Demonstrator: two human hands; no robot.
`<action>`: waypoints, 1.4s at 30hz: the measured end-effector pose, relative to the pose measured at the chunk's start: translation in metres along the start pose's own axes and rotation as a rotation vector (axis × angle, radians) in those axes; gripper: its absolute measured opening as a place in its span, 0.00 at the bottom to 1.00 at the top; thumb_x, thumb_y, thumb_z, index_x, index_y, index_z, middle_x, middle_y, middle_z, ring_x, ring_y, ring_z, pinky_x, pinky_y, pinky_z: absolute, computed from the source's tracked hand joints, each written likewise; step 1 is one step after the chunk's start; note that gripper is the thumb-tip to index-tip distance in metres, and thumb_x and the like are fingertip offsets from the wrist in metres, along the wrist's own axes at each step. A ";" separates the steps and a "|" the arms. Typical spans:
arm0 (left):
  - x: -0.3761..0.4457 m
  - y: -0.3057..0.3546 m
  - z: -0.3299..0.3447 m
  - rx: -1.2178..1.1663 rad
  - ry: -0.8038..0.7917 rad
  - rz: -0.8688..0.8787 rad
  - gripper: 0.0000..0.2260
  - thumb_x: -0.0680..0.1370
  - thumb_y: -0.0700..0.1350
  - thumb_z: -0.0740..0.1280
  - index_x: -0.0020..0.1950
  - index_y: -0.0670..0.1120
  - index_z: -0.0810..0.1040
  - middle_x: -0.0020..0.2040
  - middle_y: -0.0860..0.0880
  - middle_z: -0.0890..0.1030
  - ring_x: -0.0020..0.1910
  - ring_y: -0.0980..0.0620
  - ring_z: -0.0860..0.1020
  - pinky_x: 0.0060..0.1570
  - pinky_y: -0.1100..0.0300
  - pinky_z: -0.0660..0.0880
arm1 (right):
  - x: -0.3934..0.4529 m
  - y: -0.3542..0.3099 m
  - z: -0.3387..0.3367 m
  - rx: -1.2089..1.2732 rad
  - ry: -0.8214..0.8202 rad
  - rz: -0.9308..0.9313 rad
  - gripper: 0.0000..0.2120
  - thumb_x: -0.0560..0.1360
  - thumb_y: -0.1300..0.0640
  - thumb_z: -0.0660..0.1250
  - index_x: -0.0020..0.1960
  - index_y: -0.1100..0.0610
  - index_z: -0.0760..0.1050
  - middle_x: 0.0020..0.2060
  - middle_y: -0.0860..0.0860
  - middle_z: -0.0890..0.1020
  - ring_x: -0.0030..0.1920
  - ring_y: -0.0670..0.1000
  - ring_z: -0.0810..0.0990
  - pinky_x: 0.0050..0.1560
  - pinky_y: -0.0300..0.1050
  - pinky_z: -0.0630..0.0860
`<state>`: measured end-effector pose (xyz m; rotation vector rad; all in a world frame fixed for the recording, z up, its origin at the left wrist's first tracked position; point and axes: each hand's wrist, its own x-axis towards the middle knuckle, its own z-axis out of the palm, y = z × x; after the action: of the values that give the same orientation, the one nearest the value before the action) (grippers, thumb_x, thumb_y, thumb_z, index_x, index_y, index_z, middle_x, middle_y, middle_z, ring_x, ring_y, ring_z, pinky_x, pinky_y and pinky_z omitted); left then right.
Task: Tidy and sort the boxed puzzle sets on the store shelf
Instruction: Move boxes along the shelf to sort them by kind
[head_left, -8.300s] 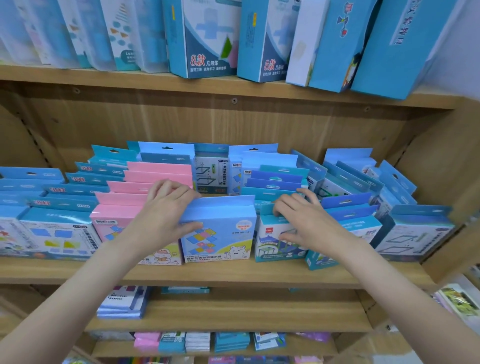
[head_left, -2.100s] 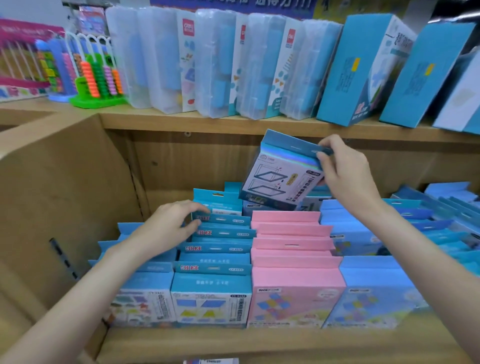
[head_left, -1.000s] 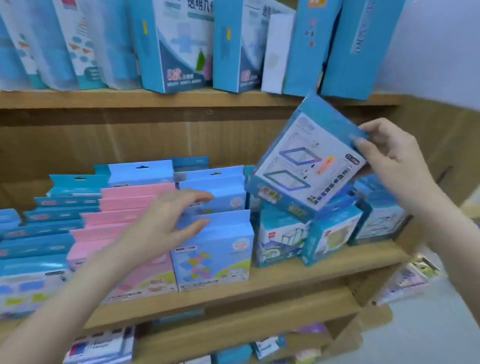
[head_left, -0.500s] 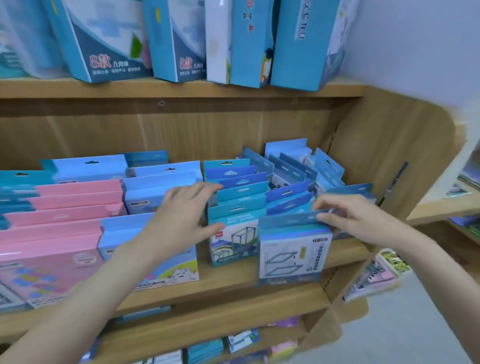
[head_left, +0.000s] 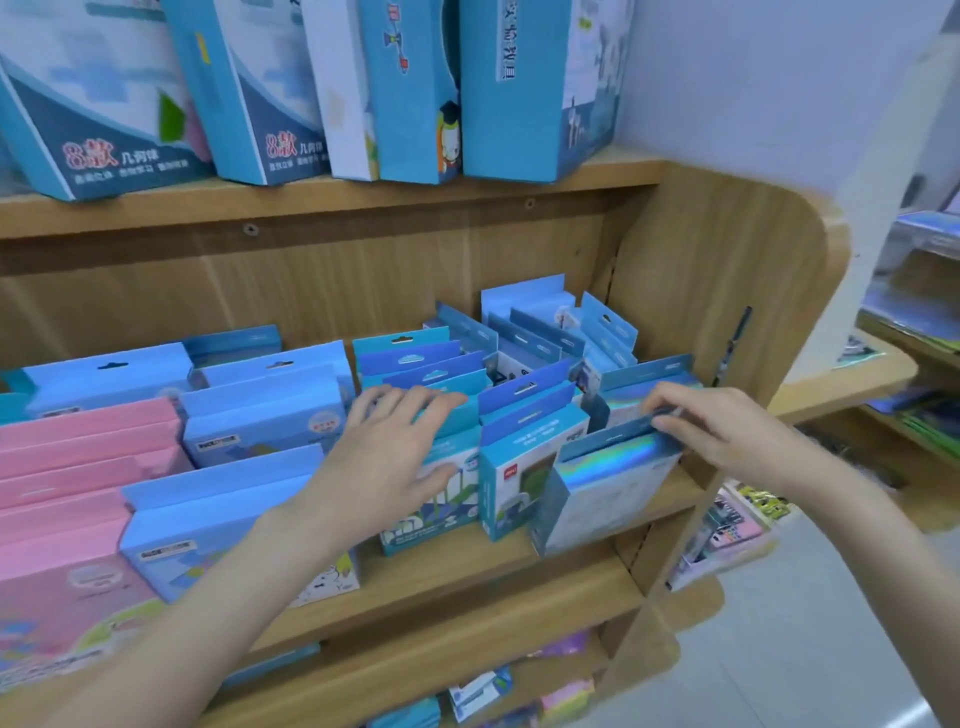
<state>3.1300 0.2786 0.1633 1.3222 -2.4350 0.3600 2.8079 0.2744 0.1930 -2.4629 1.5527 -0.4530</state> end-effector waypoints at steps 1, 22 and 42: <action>0.005 0.007 0.001 -0.039 0.007 0.020 0.22 0.73 0.56 0.60 0.64 0.49 0.69 0.55 0.51 0.76 0.55 0.49 0.73 0.61 0.54 0.56 | 0.000 0.006 -0.004 -0.014 0.024 0.023 0.07 0.78 0.57 0.60 0.45 0.46 0.68 0.41 0.43 0.79 0.41 0.42 0.77 0.40 0.36 0.69; 0.027 0.040 0.031 -0.023 0.001 -0.004 0.17 0.70 0.56 0.67 0.55 0.50 0.76 0.50 0.53 0.78 0.51 0.51 0.76 0.63 0.48 0.55 | 0.020 0.015 0.005 -0.269 0.456 0.210 0.15 0.76 0.52 0.63 0.59 0.58 0.73 0.55 0.53 0.76 0.57 0.55 0.69 0.54 0.51 0.70; 0.053 0.044 0.030 -0.150 -0.120 -0.080 0.26 0.77 0.57 0.58 0.73 0.52 0.56 0.68 0.55 0.66 0.67 0.56 0.59 0.63 0.61 0.50 | 0.113 0.001 -0.034 -0.074 0.479 0.419 0.09 0.78 0.57 0.59 0.50 0.61 0.76 0.45 0.59 0.80 0.44 0.61 0.78 0.38 0.48 0.72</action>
<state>3.0606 0.2513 0.1557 1.4071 -2.4422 0.0773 2.8405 0.1715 0.2416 -2.0788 2.2338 -0.9677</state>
